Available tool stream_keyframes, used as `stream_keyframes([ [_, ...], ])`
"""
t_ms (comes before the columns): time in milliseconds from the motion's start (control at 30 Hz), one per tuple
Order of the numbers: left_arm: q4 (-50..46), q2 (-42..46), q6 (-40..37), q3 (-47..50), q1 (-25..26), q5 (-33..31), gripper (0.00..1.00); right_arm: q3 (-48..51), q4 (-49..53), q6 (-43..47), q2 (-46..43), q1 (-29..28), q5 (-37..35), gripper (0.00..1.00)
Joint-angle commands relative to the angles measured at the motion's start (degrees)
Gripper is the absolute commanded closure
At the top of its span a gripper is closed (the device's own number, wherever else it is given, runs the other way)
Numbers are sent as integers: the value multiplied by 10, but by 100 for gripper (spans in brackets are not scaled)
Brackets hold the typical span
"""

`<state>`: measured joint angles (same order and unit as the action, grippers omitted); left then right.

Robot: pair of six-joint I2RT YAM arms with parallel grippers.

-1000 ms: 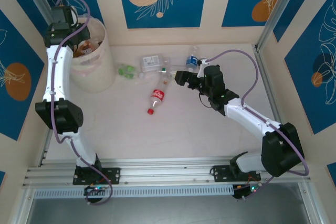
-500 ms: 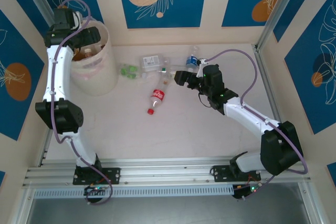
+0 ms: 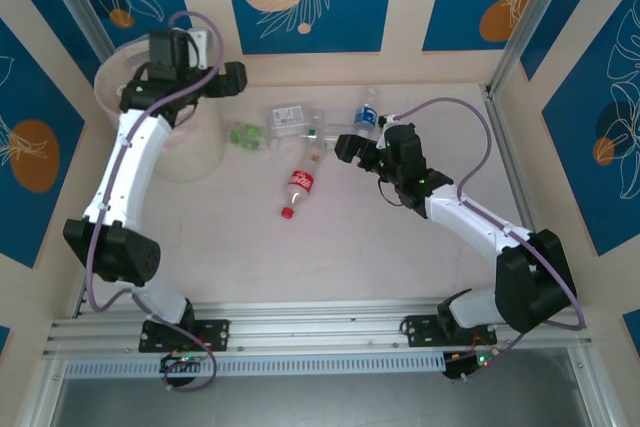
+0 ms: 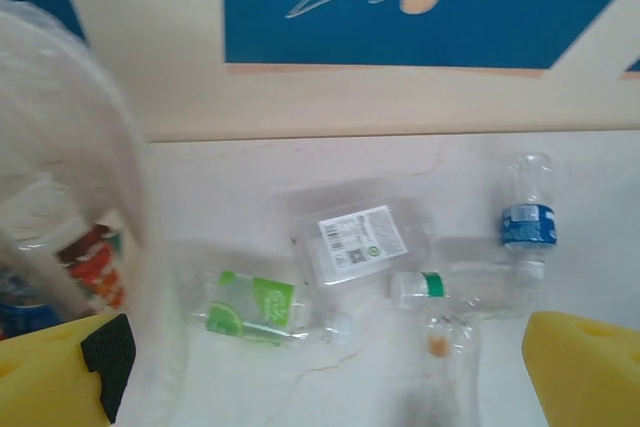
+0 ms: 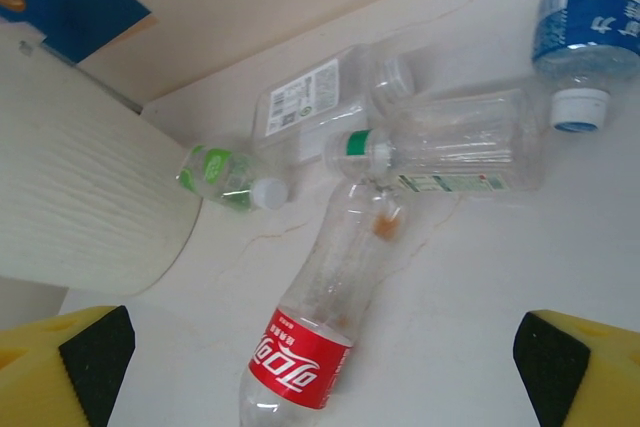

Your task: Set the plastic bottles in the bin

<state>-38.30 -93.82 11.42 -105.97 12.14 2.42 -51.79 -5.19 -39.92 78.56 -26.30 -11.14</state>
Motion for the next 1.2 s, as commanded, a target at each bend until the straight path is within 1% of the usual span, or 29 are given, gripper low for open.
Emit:
stream_keyframes([
  [0,77,44,-5,68,39,-61,0,-32,37,-55,25,9,-5,1],
  [100,116,71,24,135,66,-74,0,-52,56,-78,54,7,17,1],
  [267,139,92,74,211,95,-52,0,-78,69,-109,95,2,43,0],
  [333,145,96,97,238,102,-53,0,-101,89,-112,117,-3,52,0],
  [400,157,100,120,272,104,-39,0,-128,124,-113,144,-9,49,0],
  [500,154,98,127,307,106,-18,0,-176,175,-119,182,-15,46,0],
  [600,153,88,133,341,116,-24,0,-194,182,-129,205,-17,53,1],
  [700,144,69,141,358,131,-43,0,-215,195,-139,226,-19,59,1],
  [833,151,40,144,375,170,-57,0,-222,197,-154,238,-18,53,1],
  [1033,145,-28,157,381,220,-67,0,-216,198,-156,231,-17,36,0],
  [1167,147,-67,156,374,238,-75,0,-200,192,-157,217,-12,24,0],
])
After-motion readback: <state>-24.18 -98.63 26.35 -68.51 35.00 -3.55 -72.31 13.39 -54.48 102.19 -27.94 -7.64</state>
